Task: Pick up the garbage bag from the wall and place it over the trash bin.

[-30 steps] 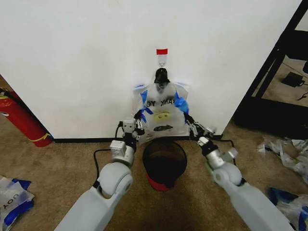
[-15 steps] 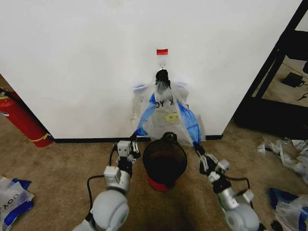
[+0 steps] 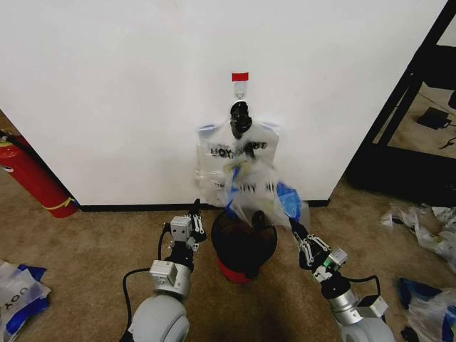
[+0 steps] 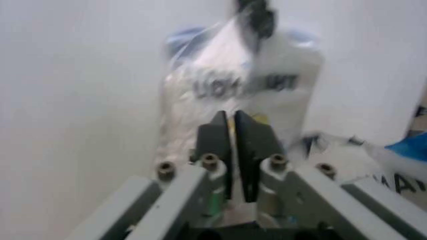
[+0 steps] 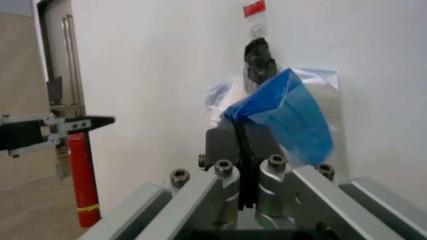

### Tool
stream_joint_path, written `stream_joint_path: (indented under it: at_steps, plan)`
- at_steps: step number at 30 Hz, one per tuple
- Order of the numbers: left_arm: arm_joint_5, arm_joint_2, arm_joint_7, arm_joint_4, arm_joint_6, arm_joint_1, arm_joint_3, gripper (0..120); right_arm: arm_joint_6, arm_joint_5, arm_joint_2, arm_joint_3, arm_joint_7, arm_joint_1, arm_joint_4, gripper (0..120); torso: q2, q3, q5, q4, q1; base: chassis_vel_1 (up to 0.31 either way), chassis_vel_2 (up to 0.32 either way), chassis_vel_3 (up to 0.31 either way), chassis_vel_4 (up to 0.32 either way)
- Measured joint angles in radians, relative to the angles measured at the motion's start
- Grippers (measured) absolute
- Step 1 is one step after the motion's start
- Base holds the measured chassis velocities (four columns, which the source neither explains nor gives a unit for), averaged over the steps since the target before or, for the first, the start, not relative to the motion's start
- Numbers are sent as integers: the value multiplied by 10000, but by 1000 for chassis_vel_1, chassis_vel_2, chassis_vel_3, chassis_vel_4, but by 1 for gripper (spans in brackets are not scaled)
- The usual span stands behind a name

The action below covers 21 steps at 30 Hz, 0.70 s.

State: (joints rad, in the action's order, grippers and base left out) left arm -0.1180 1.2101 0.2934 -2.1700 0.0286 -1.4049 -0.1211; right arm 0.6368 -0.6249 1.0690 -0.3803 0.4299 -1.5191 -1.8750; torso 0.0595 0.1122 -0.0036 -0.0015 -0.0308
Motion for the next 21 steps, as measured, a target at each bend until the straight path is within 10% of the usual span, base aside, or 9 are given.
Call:
stream_joint_path:
  at_steps: [15,21]
  plan:
    - [1348,-113,-1823,1458,564,416,669,62,210,170,-73,268,1960,-319,176,0,0,0,0,-1,0,0,0,0,0]
    - [1304,-1324,-2225,2409,-15,1584,822,88,210,638,-205,607,2316,-263,564,0,-1,1,0,2,-2,0,0,0,0]
